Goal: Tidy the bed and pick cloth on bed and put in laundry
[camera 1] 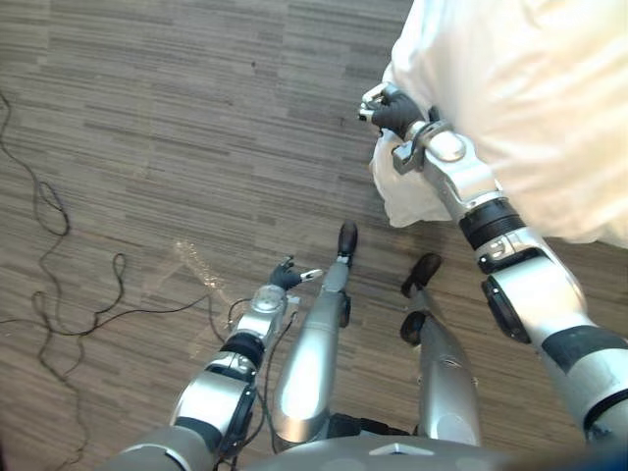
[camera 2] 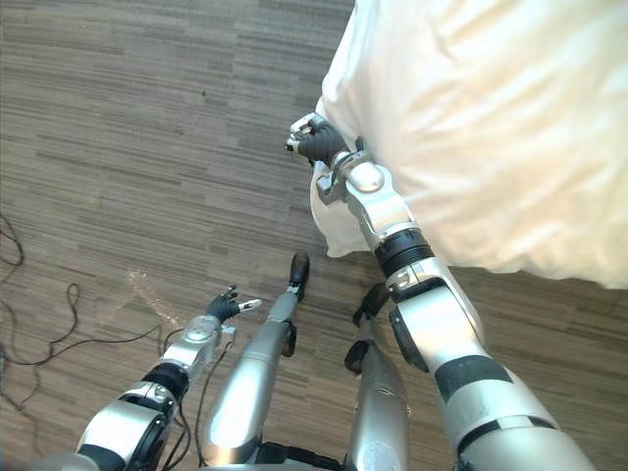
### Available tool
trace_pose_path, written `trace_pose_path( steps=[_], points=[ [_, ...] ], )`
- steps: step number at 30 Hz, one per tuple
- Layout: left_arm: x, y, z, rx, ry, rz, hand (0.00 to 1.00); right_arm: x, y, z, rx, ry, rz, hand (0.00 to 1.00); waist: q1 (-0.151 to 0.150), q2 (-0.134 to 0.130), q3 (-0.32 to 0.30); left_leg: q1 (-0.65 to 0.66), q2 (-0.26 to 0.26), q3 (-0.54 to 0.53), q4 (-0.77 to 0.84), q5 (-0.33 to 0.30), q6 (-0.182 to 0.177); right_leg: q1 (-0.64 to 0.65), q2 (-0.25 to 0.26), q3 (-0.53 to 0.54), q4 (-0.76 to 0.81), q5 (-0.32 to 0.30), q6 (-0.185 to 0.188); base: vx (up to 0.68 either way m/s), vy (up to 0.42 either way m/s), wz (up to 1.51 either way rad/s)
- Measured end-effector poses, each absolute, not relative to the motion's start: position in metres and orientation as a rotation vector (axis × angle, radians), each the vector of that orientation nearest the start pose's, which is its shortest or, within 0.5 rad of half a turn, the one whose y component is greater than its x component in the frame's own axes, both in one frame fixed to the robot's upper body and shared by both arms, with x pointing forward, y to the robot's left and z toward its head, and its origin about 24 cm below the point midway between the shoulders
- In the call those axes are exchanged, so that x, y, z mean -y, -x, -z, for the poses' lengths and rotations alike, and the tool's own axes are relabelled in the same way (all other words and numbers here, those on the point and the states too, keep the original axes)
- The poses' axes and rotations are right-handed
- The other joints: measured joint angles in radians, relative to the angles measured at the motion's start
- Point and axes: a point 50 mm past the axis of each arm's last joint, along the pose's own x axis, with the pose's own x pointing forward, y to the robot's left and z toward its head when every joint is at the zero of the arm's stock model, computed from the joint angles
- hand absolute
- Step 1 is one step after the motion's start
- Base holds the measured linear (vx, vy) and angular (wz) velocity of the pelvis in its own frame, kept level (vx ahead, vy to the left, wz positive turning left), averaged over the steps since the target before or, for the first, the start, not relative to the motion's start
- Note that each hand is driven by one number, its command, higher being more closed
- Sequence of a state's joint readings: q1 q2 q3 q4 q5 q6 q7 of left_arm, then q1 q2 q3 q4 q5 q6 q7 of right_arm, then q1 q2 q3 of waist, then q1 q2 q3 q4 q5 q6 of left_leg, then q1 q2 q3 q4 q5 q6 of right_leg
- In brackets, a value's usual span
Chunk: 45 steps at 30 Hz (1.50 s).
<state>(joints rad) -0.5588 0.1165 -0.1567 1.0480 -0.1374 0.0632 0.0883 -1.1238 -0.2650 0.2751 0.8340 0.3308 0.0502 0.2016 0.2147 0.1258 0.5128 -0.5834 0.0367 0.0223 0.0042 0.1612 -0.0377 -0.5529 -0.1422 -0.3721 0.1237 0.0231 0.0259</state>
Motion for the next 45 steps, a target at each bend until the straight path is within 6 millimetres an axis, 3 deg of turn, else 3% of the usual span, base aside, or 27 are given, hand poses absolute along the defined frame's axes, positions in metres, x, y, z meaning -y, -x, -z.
trace_pose_path(
  steps=[4,9,13,15,17,21,23,24,26,31,35,38,40,43,44,45],
  points=[
    [-0.138,-0.339,0.014,-0.516,-0.137,0.049,0.00,0.104,-0.414,-0.192,0.106,0.096,-0.388,1.00,-0.003,0.011,-0.002,-0.037,0.003,0.012,-0.043,0.034,-0.004,-0.070,-0.001,0.010,0.019,0.005,-0.007,-0.02,0.007,-0.06],
    [-0.130,-0.350,-0.001,-0.497,0.008,0.020,0.00,0.103,-0.412,-0.191,0.154,-0.088,-0.395,1.00,-0.013,0.013,-0.003,-0.052,-0.006,0.048,-0.060,0.042,-0.002,-0.125,-0.014,0.051,0.055,0.006,-0.002,0.03,0.040,-0.10],
    [-0.135,-0.352,-0.002,-0.519,0.124,-0.042,0.00,0.095,-0.408,-0.182,0.179,-0.221,-0.458,1.00,-0.060,0.011,-0.004,-0.057,-0.020,0.074,-0.054,0.042,-0.002,-0.153,-0.038,0.067,0.105,-0.011,0.005,0.05,0.063,0.00],
    [-0.138,-0.353,-0.006,-0.508,0.170,-0.075,0.00,0.096,-0.405,-0.176,0.194,-0.304,-0.484,1.00,-0.070,0.009,-0.005,-0.052,-0.025,0.094,-0.054,0.042,-0.002,-0.166,-0.044,0.091,0.130,-0.019,0.007,0.04,0.059,-0.10],
    [-0.143,-0.355,-0.011,-0.497,0.204,-0.101,0.00,0.095,-0.401,-0.166,0.192,-0.380,-0.511,1.00,-0.089,0.006,-0.005,-0.041,-0.029,0.118,-0.052,0.042,-0.001,-0.171,-0.052,0.108,0.153,-0.027,0.008,0.03,0.055,-0.15],
    [-0.149,-0.353,-0.010,-0.507,0.219,-0.154,0.00,0.103,-0.386,-0.121,0.133,-0.571,-0.508,1.00,-0.119,-0.017,-0.009,0.017,-0.031,0.171,-0.021,0.007,0.026,-0.136,-0.059,0.146,0.187,-0.041,0.007,0.00,0.049,-0.32],
    [-0.150,-0.346,0.000,-0.536,0.227,-0.172,0.00,0.128,-0.368,-0.075,0.084,-0.774,-0.356,1.00,-0.144,-0.036,-0.010,0.073,-0.030,0.206,0.000,-0.032,0.036,-0.082,-0.060,0.168,0.187,-0.046,0.015,0.00,0.045,-0.36],
    [-0.152,-0.343,0.004,-0.545,0.239,-0.186,0.00,0.138,-0.362,-0.063,0.076,-0.818,-0.299,1.00,-0.153,-0.044,-0.010,0.093,-0.030,0.219,0.000,-0.038,0.042,-0.065,-0.060,0.172,0.185,-0.048,0.017,0.03,0.049,-0.35],
    [-0.160,-0.327,0.023,-0.599,0.250,-0.225,0.00,0.183,-0.333,-0.018,0.056,-0.925,-0.072,1.00,-0.181,-0.082,-0.028,0.161,-0.032,0.254,-0.004,-0.063,0.047,-0.008,-0.058,0.202,0.167,-0.050,0.024,0.08,0.046,-0.45],
    [-0.177,-0.293,0.057,-0.688,0.173,-0.224,0.00,0.241,-0.281,0.026,0.028,-0.910,0.181,1.00,-0.261,-0.102,-0.043,0.349,-0.030,0.284,-0.057,-0.077,0.034,0.171,-0.036,0.221,0.092,-0.045,0.036,0.16,0.032,-0.33],
    [-0.194,-0.270,0.074,-0.730,0.113,-0.197,0.00,0.259,-0.261,0.038,0.038,-0.889,0.280,1.00,-0.283,-0.082,-0.103,0.433,-0.020,0.288,-0.062,-0.093,0.011,0.279,-0.022,0.213,0.028,-0.037,0.049,0.16,-0.007,-0.10],
    [-0.204,-0.237,0.096,-0.819,0.063,-0.157,0.00,0.274,-0.242,0.041,0.047,-0.798,0.312,1.00,-0.290,-0.065,-0.205,0.528,-0.019,0.285,-0.076,-0.107,-0.008,0.405,-0.015,0.192,-0.039,-0.034,0.053,0.15,0.012,0.03],
    [-0.213,-0.208,0.110,-0.896,0.023,-0.135,0.00,0.279,-0.240,0.020,0.106,-0.646,0.203,1.00,-0.299,-0.063,-0.281,0.580,-0.019,0.278,-0.087,-0.116,-0.020,0.480,-0.011,0.179,-0.088,-0.030,0.060,0.12,0.012,0.05],
    [-0.217,-0.177,0.123,-0.993,-0.009,-0.110,0.00,0.277,-0.242,-0.017,0.234,-0.528,0.041,1.00,-0.311,-0.066,-0.332,0.620,-0.014,0.251,-0.101,-0.125,-0.006,0.539,0.000,0.155,-0.122,-0.027,0.063,0.06,-0.003,0.19],
    [-0.217,-0.156,0.132,-1.062,-0.023,-0.096,0.00,0.272,-0.241,-0.032,0.277,-0.495,-0.059,1.00,-0.311,-0.078,-0.347,0.646,-0.013,0.242,-0.101,-0.127,-0.006,0.575,0.002,0.145,-0.136,-0.027,0.063,0.01,-0.010,0.10],
    [-0.217,-0.148,0.135,-1.085,-0.031,-0.087,0.00,0.269,-0.241,-0.037,0.289,-0.487,-0.102,1.00,-0.311,-0.083,-0.352,0.656,-0.012,0.240,-0.101,-0.129,-0.007,0.590,0.003,0.141,-0.142,-0.026,0.063,-0.01,-0.015,0.09]
  ],
)
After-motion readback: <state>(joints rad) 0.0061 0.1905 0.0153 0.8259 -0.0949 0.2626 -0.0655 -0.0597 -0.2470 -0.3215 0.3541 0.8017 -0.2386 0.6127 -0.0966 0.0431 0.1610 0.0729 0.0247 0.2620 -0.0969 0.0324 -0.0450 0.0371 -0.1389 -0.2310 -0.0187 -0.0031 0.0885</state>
